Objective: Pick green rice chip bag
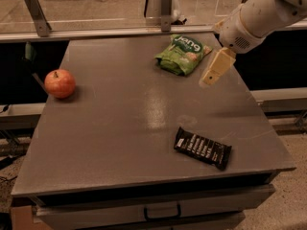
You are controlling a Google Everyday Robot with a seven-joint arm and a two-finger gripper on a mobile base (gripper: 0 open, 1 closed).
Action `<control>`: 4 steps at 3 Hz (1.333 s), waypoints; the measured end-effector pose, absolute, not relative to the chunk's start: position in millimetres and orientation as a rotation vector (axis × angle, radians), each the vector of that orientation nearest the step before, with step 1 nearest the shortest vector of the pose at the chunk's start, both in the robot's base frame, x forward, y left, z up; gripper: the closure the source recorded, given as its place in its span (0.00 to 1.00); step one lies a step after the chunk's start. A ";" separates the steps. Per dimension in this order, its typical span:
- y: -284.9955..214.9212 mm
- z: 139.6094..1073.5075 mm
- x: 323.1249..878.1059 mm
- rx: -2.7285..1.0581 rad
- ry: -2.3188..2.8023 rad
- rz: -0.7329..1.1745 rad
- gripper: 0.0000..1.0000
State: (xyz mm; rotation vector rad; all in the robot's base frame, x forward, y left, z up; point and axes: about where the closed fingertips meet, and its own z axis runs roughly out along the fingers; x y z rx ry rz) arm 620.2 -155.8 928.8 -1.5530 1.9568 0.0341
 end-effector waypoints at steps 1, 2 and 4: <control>-131.6 916.9 649.2 -1.507 1.940 0.057 0.00; -111.3 901.3 682.9 -1.435 1.928 0.125 0.00; -101.1 873.4 726.2 -1.285 1.958 0.199 0.17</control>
Offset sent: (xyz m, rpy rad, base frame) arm 0.1038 0.0640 -0.0433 0.2261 -0.0204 -0.0642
